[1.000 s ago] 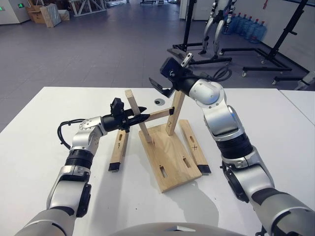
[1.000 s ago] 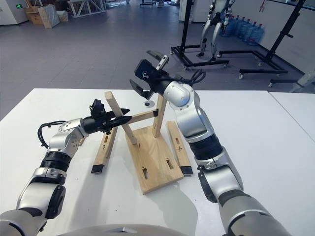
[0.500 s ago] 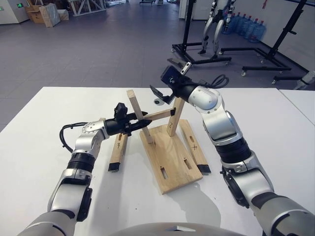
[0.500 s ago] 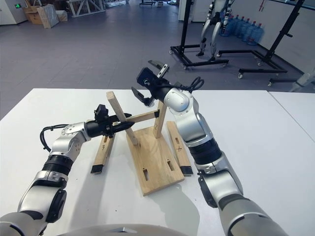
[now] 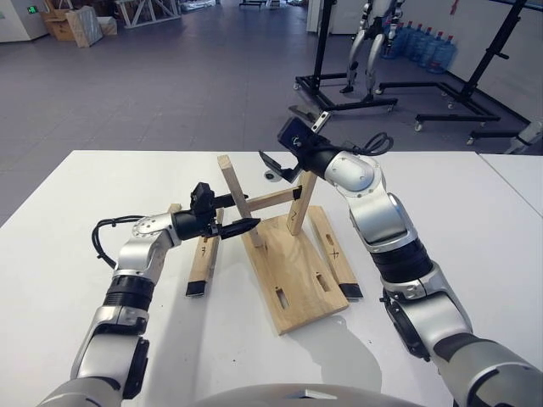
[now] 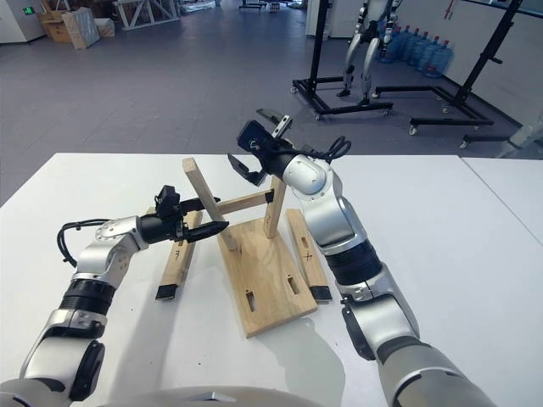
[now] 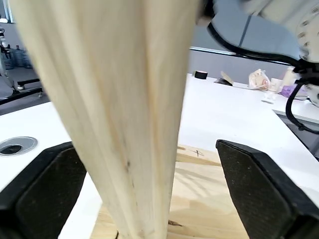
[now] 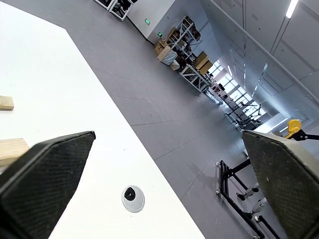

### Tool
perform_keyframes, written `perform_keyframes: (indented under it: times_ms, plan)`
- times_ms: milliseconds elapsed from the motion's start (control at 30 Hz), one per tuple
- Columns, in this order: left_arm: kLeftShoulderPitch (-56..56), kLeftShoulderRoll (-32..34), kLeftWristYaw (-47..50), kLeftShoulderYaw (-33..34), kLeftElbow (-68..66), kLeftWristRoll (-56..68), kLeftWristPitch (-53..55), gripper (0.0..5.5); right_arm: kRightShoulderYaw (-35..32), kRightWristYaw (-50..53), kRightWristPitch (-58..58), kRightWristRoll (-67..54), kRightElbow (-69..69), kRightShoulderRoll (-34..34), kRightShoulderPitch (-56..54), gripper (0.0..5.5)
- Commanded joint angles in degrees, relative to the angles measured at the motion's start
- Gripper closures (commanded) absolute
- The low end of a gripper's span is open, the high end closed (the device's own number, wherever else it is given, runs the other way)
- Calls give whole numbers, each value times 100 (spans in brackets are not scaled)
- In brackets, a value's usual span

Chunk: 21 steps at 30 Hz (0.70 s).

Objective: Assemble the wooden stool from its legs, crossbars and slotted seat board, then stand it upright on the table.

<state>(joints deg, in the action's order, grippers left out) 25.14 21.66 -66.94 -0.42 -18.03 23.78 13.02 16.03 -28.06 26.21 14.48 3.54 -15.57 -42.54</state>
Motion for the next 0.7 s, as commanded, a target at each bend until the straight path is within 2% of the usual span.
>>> perform_keyframes:
  times_ms: [33, 167, 267, 367, 433, 467, 533, 600, 700]
  plan:
    - [-384, 379, 519, 363, 836, 103, 506, 109, -76, -8, 127, -58, 90, -26, 59, 10]
    - [-919, 755, 957, 659, 1511, 105, 917, 109, -133, 18, 193, -95, 117, -18, 77, 10]
    - [-1528, 1095, 1529, 1198, 2133, 104, 1268, 109, -236, 0, 260, -191, 178, -48, 75, 10]
    - [-2114, 1132, 2912, 2166, 2846, -107, 1920, 109, -531, -21, 519, -411, 422, -71, 169, 10]
    - [-2178, 918, 3993, 2537, 3203, -292, 2611, 109, -679, -2, 684, -497, 586, -136, 206, 10]
    - [-2103, 818, 4374, 2477, 3267, -396, 2911, 109, -738, 20, 759, -515, 660, -162, 202, 10]
    - [-1795, 640, 4885, 1912, 2900, -789, 3158, 109, -832, 103, 902, -535, 784, -174, 151, 10]
    - [-1561, 456, 5059, 1395, 2425, -1078, 3024, 109, -824, 159, 908, -550, 753, -145, 53, 10]
    - [-1445, 287, 5097, 1206, 2096, -1155, 2854, 109, -746, 208, 891, -584, 690, -103, -54, 10]
